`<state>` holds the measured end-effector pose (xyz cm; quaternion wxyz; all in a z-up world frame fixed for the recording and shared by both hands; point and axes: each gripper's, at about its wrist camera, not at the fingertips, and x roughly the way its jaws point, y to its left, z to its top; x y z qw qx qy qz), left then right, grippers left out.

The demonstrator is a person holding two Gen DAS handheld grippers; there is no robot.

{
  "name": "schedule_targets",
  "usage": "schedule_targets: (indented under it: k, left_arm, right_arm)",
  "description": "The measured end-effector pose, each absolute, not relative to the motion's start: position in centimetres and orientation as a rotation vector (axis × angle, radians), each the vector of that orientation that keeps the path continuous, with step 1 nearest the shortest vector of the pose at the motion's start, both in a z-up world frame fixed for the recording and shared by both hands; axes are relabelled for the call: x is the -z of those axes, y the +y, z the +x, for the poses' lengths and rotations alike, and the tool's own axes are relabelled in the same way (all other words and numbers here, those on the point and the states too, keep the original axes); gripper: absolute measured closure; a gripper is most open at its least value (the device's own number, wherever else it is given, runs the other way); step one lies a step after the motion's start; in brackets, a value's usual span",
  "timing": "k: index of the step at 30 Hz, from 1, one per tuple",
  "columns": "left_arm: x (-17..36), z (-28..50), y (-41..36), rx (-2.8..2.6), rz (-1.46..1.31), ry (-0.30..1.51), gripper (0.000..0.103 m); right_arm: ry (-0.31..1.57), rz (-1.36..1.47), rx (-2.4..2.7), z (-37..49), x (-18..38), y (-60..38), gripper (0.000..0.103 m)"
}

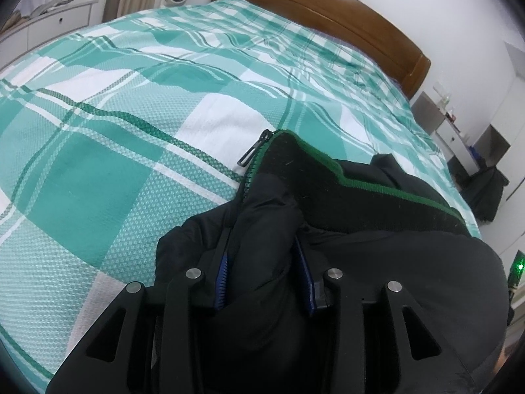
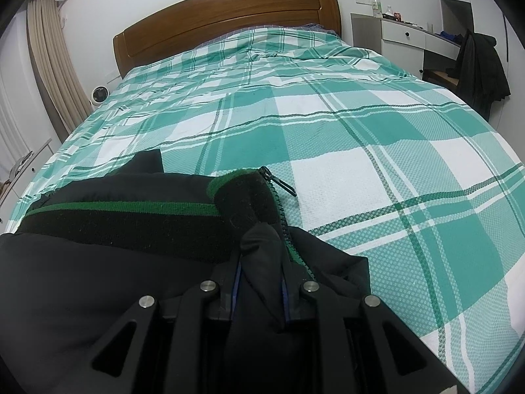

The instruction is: Fold large clothes

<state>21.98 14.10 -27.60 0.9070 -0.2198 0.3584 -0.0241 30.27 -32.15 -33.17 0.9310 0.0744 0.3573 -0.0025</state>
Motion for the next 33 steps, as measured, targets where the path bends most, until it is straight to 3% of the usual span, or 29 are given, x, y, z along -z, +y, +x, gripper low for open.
schedule_targets:
  k: [33]
  left_arm:
    - [27.67,21.65,13.85,0.071,-0.485,0.733,0.066]
  right_arm:
    - [0.731,0.152,0.003,30.31,33.19,-32.24,0.085]
